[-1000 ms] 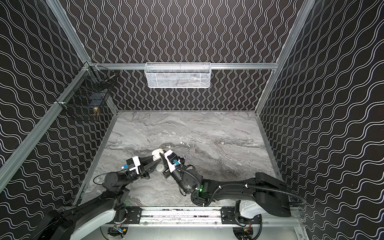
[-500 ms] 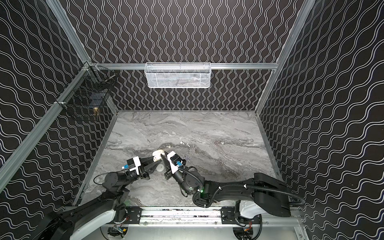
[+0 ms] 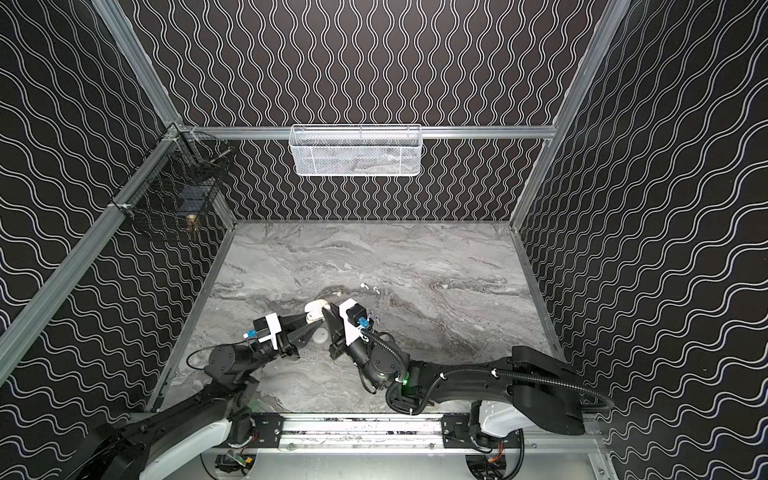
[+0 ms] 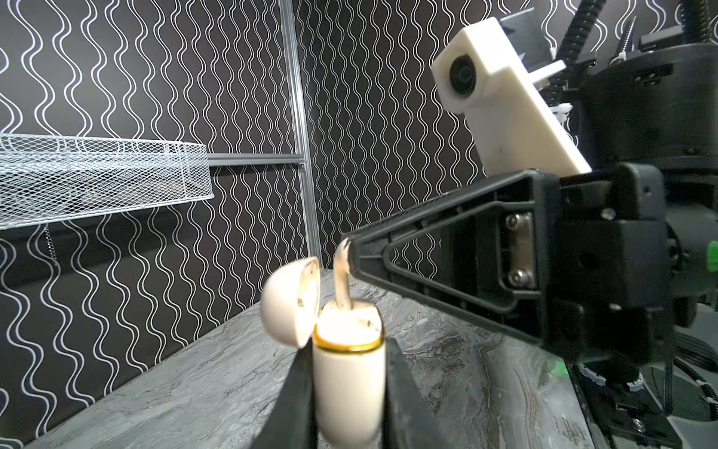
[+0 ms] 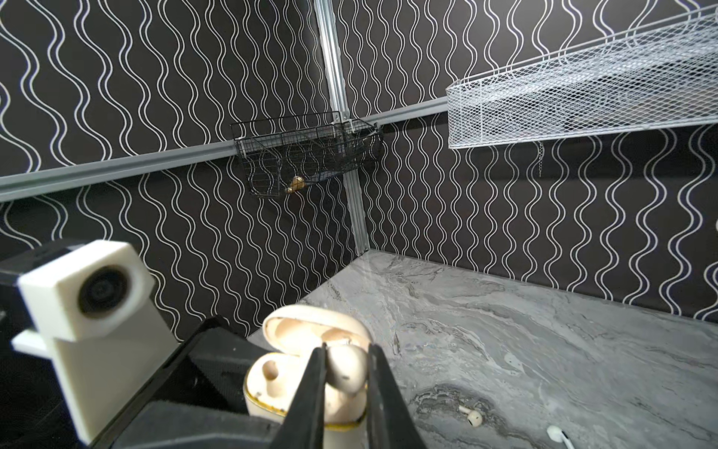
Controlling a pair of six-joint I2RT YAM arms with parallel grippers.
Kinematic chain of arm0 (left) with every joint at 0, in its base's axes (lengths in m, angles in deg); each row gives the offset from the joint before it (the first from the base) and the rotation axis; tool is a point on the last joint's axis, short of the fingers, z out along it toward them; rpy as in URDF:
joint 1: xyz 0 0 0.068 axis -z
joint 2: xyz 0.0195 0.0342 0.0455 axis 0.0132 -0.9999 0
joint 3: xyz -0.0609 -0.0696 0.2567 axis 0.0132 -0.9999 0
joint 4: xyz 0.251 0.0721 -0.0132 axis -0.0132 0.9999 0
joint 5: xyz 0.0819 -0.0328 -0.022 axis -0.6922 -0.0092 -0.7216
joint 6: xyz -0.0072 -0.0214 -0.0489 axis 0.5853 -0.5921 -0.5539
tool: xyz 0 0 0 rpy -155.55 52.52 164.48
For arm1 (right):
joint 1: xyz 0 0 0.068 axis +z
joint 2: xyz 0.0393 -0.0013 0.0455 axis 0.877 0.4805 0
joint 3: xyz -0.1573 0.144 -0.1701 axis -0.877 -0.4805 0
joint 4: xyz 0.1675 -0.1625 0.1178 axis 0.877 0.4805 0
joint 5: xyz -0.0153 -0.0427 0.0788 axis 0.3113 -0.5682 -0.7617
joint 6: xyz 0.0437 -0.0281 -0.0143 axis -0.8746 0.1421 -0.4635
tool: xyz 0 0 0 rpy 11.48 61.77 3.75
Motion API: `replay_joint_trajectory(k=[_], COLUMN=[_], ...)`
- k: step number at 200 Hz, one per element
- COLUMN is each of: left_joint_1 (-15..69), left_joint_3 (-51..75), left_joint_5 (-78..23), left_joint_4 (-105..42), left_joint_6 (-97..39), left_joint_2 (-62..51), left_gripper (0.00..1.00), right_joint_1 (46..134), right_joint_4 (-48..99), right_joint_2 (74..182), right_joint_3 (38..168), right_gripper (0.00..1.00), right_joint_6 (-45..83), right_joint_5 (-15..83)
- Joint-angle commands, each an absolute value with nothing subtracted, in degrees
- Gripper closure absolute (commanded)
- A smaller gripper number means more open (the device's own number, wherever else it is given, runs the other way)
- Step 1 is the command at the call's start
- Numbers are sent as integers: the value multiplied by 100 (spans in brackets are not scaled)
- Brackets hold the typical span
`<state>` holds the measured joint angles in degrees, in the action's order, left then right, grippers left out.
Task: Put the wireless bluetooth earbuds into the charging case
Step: 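Lower the earbud stem into the open case slot with the right gripper, then open the right gripper and release the earbud in the case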
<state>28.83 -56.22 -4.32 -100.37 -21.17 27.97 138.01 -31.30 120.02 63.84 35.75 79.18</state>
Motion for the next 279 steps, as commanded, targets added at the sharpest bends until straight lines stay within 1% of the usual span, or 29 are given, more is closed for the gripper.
replay_joint_trajectory(k=[1,49,97,109,129,179,202,220,248,279], left_joint_1=[2880,2878,2877,2879,2873,2880,2897,2891,2892,2905], left_joint_3=[-5574,-5604,-5610,-5617,-5619,-5678,-5742,-5761,-5808,-5829], left_joint_5=[-514,-540,-546,-548,-539,-401,-354,-277,-179,-156], left_joint_4=[-10273,-10381,-10362,-10342,-10245,-10506,-10925,-11136,-11241,-11110], left_joint_6=[-2031,-2045,-2030,-2025,-1970,-1909,-1917,-1910,-1829,-1720], left_joint_2=[2856,2862,2903,2925,3004,2895,2652,2521,2503,2625], left_gripper=[100,100,100,100,100,100,100,100,100,100], right_joint_1=[13832,13868,13935,13968,13968,13967,13959,13967,13966,13961], right_joint_4=[-2840,-3422,-2436,-2440,-2405,-2209,-1500,-1031,-676,-549], right_joint_2=[12093,12252,12190,12174,12177,11877,11641,11498,11269,11055], right_joint_3=[6419,6171,6552,6538,6533,6489,6679,6824,6861,6808], right_gripper=[88,88,90,88,82,80,87,90,91,91], right_joint_6=[3340,3698,3233,3162,3061,2801,2333,1993,1653,1552], right_joint_5=[7712,7903,7756,7806,7859,7891,7805,7697,7618,7527])
